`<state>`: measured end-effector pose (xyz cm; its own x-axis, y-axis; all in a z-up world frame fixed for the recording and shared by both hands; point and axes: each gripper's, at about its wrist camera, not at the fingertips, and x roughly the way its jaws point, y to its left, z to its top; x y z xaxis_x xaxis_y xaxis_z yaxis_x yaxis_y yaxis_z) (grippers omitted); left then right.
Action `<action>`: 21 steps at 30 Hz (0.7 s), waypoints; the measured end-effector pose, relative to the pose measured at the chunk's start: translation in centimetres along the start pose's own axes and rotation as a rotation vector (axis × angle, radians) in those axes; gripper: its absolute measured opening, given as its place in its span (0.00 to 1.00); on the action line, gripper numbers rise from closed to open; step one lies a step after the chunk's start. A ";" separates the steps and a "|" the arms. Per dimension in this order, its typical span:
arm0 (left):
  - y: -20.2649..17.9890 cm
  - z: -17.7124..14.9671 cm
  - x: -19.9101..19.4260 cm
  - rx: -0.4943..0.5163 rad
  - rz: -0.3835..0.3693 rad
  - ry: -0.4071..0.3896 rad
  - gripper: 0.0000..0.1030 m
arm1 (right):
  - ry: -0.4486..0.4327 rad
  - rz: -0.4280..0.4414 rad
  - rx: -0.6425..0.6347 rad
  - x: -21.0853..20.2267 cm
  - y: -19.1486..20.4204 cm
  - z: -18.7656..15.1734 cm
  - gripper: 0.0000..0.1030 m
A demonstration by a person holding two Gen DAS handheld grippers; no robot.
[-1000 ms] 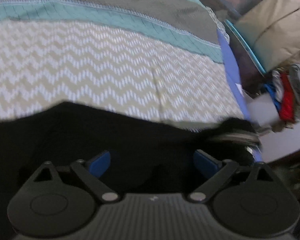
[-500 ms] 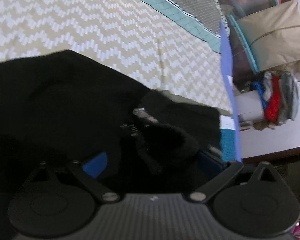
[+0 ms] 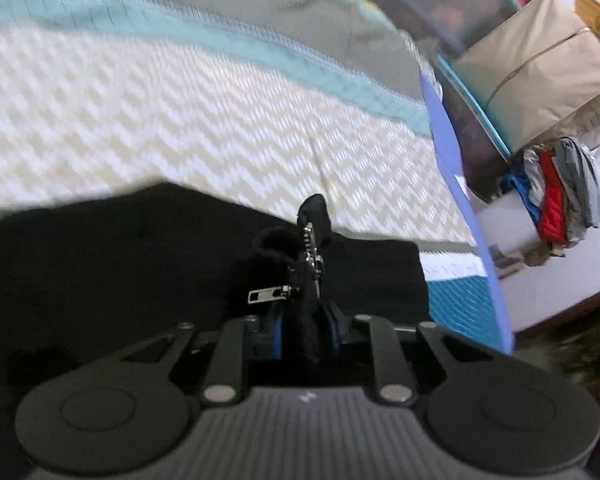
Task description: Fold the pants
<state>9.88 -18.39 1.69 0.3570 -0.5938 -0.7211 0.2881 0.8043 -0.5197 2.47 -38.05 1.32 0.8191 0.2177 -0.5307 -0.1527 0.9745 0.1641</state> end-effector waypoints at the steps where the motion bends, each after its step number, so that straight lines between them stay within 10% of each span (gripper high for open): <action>1: 0.2 -0.4 -0.9 0.017 0.027 -0.024 0.18 | -0.014 -0.014 0.031 -0.4 -0.7 0.2 0.32; 6: 1.9 -3.3 -1.1 -0.020 0.100 0.022 0.23 | -0.016 -0.091 0.244 0.8 -5.0 0.8 0.32; 11: 1.7 -4.7 0.9 0.022 0.188 0.055 0.36 | 0.196 -0.200 0.104 6.1 -3.7 -0.7 0.30; 21: 4.2 -6.1 -6.2 0.039 0.250 -0.043 0.49 | 0.054 -0.227 0.067 1.4 -0.2 -0.5 0.33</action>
<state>3.41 -11.20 1.21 0.4584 -0.3776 -0.8046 0.2195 0.9253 -0.3092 3.34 -37.86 0.12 0.7974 -0.0025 -0.6034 0.0705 0.9935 0.0891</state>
